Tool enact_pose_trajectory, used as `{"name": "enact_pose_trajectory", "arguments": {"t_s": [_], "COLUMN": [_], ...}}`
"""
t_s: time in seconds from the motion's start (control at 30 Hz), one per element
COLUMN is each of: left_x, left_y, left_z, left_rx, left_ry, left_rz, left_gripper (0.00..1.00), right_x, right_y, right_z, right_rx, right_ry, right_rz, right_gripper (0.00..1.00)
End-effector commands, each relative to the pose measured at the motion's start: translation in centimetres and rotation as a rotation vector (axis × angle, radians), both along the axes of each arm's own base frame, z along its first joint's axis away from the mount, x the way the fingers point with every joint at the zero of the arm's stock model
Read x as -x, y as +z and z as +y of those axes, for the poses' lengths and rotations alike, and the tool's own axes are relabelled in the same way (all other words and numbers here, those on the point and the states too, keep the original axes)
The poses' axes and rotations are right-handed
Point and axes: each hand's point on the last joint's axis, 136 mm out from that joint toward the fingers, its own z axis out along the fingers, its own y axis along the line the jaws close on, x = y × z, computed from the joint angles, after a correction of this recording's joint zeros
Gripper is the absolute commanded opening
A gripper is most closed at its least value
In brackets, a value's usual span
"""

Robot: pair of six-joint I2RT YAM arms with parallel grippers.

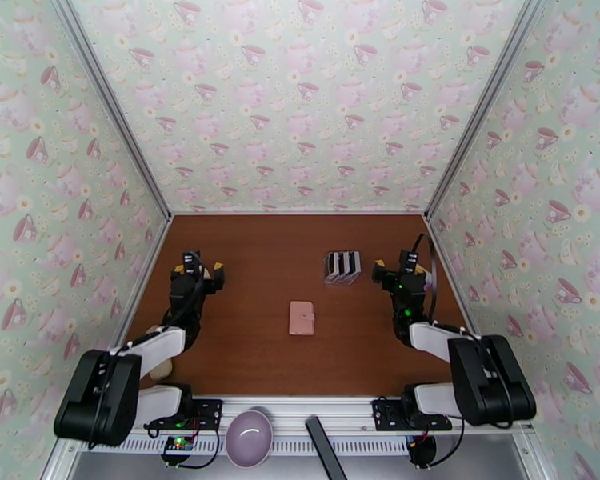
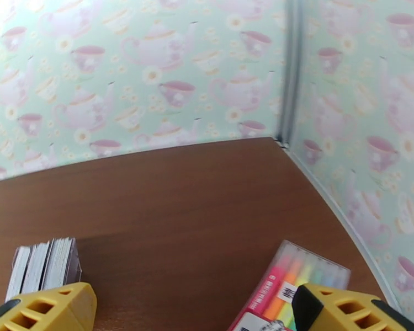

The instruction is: Put the credit cards into the card holder

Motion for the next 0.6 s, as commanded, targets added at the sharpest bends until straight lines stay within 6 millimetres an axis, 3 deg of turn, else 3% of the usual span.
{"name": "enact_pose_trajectory", "arguments": {"t_s": [0.0,0.1,0.23,0.4,0.57], "left_x": [1.6,2.6,3.3,4.0,5.3], "left_y": [1.4,2.5,2.6,1.7,0.0], "left_z": [0.8,-1.1,-3.4,-8.1,-12.5], "left_rx": [-0.063,-0.041,0.052,0.233,0.37], "left_ry": [0.106,0.086,0.049,-0.141,-0.325], "left_rz": [-0.003,-0.011,0.055,0.176,0.302], "left_gripper": [1.0,1.0,1.0,1.0,1.0], "right_x": [1.1,2.7,4.2,5.8,7.5], "right_y": [1.4,2.1,3.3,5.4,4.3], "right_z": [-2.4,-3.9,-2.8,2.9,8.4], "right_rx": [-0.064,-0.173,-0.196,-0.103,-0.076], "right_ry": [-0.183,-0.352,-0.384,-0.197,-0.007], "right_rz": [0.049,0.12,0.218,0.24,0.321], "right_gripper": [1.0,1.0,1.0,1.0,0.91]}}
